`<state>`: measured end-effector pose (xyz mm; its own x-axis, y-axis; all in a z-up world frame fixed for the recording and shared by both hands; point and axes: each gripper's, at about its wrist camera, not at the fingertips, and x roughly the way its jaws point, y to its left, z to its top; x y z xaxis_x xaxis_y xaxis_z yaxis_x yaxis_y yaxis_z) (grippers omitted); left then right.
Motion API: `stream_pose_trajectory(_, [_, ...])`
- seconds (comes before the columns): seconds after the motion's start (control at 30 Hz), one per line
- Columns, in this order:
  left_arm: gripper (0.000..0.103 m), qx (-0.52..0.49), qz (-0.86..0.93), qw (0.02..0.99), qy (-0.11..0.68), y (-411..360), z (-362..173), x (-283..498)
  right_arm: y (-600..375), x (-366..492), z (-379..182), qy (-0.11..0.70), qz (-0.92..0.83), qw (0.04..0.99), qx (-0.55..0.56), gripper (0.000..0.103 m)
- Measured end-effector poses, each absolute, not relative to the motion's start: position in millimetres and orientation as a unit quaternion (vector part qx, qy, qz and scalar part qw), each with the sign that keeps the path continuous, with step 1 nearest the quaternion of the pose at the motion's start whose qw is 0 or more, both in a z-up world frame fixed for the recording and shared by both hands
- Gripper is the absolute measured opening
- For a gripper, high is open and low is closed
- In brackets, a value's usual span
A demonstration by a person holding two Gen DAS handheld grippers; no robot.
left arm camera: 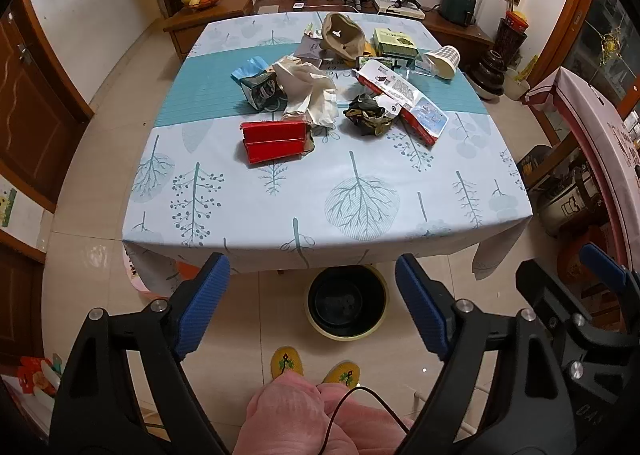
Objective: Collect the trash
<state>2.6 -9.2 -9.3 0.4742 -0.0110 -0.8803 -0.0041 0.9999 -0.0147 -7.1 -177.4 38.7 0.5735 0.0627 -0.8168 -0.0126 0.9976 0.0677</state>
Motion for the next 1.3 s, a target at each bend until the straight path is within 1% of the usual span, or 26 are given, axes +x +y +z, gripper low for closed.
stream_pose_trajectory(0.23, [0.078,-0.010,-0.001,0.857,0.515,-9.1,-19.5,12.4,-178.0,-3.0,25.6,0.466,0.020,0.884,0.019,0.099])
stream_pose_trajectory(0.5, [0.078,-0.009,0.010,0.867,0.498,-6.9,-16.8,25.6,-178.8,11.5,18.5,0.473,0.016,0.881,0.022,0.094])
stream_pose_trajectory(1.03, [0.078,-0.012,0.009,0.862,0.507,-9.1,-23.0,25.4,-175.0,21.5,15.3,0.477,0.028,0.878,0.018,0.093])
stream_pose_trajectory(1.3, [0.078,-0.012,0.008,0.862,0.507,-8.3,-23.3,25.1,-175.7,22.6,12.8,0.476,0.033,0.879,0.017,0.091])
